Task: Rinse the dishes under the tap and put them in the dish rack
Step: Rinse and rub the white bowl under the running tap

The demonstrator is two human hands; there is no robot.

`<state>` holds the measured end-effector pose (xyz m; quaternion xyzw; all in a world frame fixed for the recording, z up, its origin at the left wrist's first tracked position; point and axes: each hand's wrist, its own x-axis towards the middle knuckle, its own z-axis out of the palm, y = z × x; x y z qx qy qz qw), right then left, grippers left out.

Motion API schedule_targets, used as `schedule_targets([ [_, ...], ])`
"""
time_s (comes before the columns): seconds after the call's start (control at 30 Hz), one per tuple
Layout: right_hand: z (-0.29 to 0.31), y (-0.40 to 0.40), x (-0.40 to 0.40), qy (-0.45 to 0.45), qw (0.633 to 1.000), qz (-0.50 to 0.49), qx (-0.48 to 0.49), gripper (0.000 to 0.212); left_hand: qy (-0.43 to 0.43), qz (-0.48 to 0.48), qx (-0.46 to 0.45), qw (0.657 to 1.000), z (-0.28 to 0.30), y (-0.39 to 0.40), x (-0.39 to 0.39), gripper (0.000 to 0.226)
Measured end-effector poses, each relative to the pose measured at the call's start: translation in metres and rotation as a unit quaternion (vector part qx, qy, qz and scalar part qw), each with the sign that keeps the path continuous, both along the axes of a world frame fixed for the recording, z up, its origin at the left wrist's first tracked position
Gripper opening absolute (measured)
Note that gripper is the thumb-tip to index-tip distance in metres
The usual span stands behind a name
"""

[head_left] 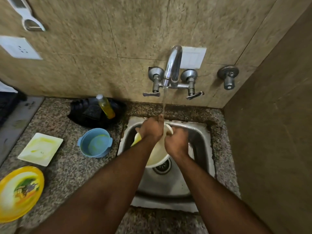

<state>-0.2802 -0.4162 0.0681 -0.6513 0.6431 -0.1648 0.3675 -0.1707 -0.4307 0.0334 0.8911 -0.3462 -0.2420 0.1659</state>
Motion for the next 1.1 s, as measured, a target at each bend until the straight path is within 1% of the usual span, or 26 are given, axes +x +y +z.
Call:
schedule_targets([
  [0.03, -0.002, 0.0, -0.002, -0.004, 1.0, -0.023, 0.004, 0.019, -0.007, -0.029, -0.007, 1.0, 0.002, -0.001, 0.0, 0.061],
  [0.07, -0.004, -0.002, -0.004, -0.009, 0.999, -0.043, 0.003, 0.02, -0.027, -0.087, -0.017, 0.996, 0.003, 0.0, -0.002, 0.053],
  [0.13, -0.004, -0.009, -0.01, -0.013, 0.998, -0.055, -0.002, 0.016, -0.08, -0.23, -0.057, 0.968, 0.0, 0.007, -0.009, 0.043],
  [0.17, -0.003, -0.012, -0.013, -0.01, 0.999, -0.049, -0.008, 0.015, -0.087, -0.282, -0.074, 0.953, -0.005, 0.012, -0.011, 0.046],
  [0.2, -0.003, -0.014, -0.014, -0.006, 0.999, -0.043, -0.015, 0.014, -0.078, -0.31, -0.082, 0.944, -0.008, 0.016, -0.011, 0.049],
  [0.27, -0.001, -0.013, -0.015, -0.01, 0.999, -0.047, -0.023, 0.014, -0.069, -0.332, -0.093, 0.936, -0.013, 0.016, -0.008, 0.052],
  [0.33, -0.001, -0.009, -0.012, -0.023, 0.997, -0.063, -0.027, 0.014, -0.106, -0.314, -0.09, 0.939, -0.011, 0.015, -0.001, 0.054],
  [0.37, -0.002, -0.007, -0.011, -0.023, 0.997, -0.069, -0.032, 0.016, -0.12, -0.297, -0.073, 0.944, -0.009, 0.013, 0.002, 0.055],
  [0.43, -0.004, -0.003, -0.01, -0.001, 0.995, -0.084, -0.047, 0.019, -0.105, -0.266, -0.027, 0.958, -0.005, 0.006, 0.01, 0.057],
  [0.5, -0.004, 0.0, -0.013, -0.007, 0.993, -0.102, -0.051, 0.021, -0.076, -0.233, -0.008, 0.97, -0.005, 0.005, 0.018, 0.051],
  [0.57, -0.004, 0.003, -0.019, -0.033, 0.991, -0.117, -0.056, 0.022, -0.055, -0.167, -0.044, 0.983, -0.006, 0.008, 0.028, 0.043],
  [0.63, -0.003, 0.005, -0.023, -0.039, 0.991, -0.111, -0.063, 0.023, -0.033, -0.106, -0.076, 0.991, -0.009, 0.014, 0.033, 0.04],
  [0.7, -0.004, 0.001, -0.029, -0.036, 0.995, -0.084, -0.044, 0.026, -0.036, -0.085, -0.099, 0.991, -0.01, 0.021, 0.034, 0.033],
  [0.77, -0.001, -0.011, -0.036, -0.03, 0.999, -0.038, 0.016, 0.03, -0.031, -0.092, -0.117, 0.988, -0.015, 0.025, 0.035, 0.029],
  [0.83, 0.002, -0.025, -0.04, -0.002, 0.997, 0.026, 0.07, 0.037, -0.016, -0.097, -0.119, 0.988, -0.019, 0.026, 0.034, 0.043],
  [0.9, 0.002, -0.035, -0.04, 0.057, 0.993, 0.076, 0.075, 0.043, -0.006, -0.08, -0.122, 0.989, -0.017, 0.024, 0.03, 0.055],
  [0.93, 0.001, -0.038, -0.04, 0.075, 0.992, 0.081, 0.062, 0.044, -0.006, -0.07, -0.122, 0.99, -0.014, 0.023, 0.027, 0.056],
  [1.07, -0.005, -0.036, -0.037, 0.061, 0.998, 0.028, -0.006, 0.04, -0.049, -0.042, -0.092, 0.994, -0.007, 0.022, 0.016, 0.073],
  [1.1, -0.006, -0.033, -0.035, 0.066, 0.997, 0.014, -0.023, 0.04, -0.054, -0.042, -0.087, 0.994, -0.008, 0.022, 0.016, 0.073],
])
